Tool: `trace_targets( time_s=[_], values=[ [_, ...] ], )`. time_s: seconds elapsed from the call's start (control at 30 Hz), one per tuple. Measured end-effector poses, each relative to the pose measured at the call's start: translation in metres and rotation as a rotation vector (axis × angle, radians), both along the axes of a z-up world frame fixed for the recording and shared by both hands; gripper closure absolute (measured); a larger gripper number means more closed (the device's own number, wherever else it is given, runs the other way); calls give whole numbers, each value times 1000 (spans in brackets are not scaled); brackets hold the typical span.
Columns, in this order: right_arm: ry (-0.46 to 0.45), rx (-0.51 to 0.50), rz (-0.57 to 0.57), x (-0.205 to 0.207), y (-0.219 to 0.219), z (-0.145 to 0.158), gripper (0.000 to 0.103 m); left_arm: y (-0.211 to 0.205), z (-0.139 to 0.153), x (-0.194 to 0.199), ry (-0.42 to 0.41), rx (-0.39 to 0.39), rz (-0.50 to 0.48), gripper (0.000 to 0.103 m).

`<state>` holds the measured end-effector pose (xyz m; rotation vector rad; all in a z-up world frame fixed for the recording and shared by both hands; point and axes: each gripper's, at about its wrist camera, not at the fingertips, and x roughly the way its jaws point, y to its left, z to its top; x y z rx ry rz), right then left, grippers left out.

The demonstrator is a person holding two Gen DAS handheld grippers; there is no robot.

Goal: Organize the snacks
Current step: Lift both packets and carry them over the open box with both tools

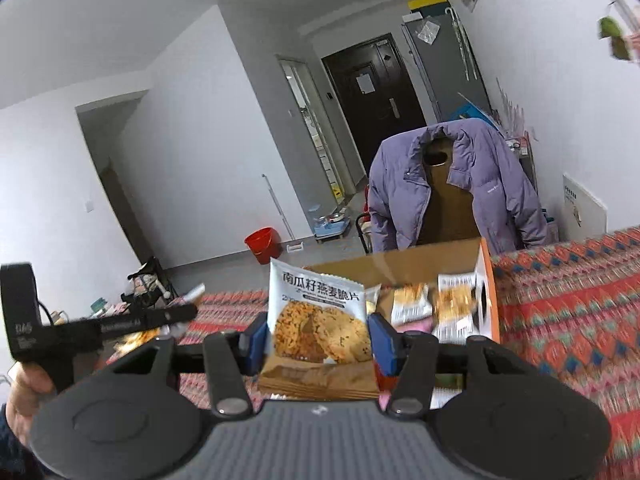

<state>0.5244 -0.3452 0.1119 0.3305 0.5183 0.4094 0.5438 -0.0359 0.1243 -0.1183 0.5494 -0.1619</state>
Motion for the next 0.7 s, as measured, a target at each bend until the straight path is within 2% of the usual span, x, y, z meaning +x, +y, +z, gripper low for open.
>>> trace_targets(
  time_s=[0.1, 0.17, 0.3, 0.5, 0.57, 0.6, 0.7],
  values=[
    [67, 28, 7, 68, 7, -9, 52, -12, -11, 46, 24, 18, 0, 56],
    [108, 8, -12, 108, 15, -19, 52, -18, -21, 71, 46, 25, -11, 56],
    [182, -130, -51, 181, 43, -47, 52, -32, -49, 119, 115, 42, -15, 56],
    [257, -334, -144, 238, 64, -85, 51, -68, -77, 157, 156, 84, -61, 56],
    [280, -296, -167, 243, 55, -93, 49, -80, -79, 165, 149, 84, -78, 55],
    [301, -259, -172, 245, 48, -96, 44, -87, -81, 171, 148, 78, -91, 55],
    [310, -161, -193, 244, 26, -95, 38, -99, -85, 180, 162, 76, -113, 52]
  ],
)
